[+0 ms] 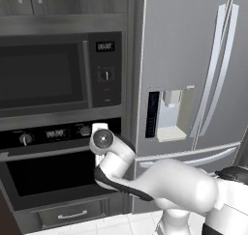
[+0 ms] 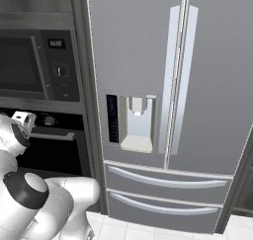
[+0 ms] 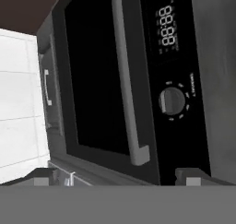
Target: Take the baked cake out of the oven and place it on the plate for cooling. Then close the oven door.
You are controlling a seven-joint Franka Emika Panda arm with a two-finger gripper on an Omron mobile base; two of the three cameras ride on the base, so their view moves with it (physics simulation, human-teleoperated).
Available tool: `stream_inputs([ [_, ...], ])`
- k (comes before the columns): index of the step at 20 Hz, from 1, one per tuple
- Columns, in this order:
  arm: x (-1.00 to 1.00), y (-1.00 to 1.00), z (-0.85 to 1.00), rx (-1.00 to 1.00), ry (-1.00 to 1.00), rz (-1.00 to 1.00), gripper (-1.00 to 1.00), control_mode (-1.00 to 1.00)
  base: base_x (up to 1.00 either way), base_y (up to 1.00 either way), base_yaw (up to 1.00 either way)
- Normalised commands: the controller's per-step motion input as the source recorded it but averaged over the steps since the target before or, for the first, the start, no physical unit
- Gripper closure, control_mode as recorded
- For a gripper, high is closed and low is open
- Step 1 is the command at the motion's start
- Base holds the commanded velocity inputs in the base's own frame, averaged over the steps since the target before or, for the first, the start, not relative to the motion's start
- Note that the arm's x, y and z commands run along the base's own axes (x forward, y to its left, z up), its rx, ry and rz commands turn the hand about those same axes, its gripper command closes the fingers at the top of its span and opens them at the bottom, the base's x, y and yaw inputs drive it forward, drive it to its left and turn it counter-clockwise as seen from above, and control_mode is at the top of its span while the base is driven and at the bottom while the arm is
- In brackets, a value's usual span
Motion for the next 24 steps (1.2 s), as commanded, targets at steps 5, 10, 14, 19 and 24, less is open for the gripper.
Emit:
stream_inputs([
  [5,0.11,0.39,-0.29,-0.06,-0.09,0.0,-1.0,-1.0,0.0,0.0,0.0],
  [10,0.1,0.29,-0.2,-0.03,-0.18,0.0,-1.0,-1.0,0.0,0.0,0.0],
  [14,0.16,0.21,-0.16,-0.08,-0.18,0.0,-1.0,-1.0,0.0,0.0,0.0],
  [19,0.18,0.22,-0.2,-0.11,-0.14,0.01,-1.0,-1.0,0.0,0.0,0.0],
  [24,0.19,0.22,-0.21,-0.1,-0.07,0.0,-1.0,-1.0,0.0,0.0,0.0],
])
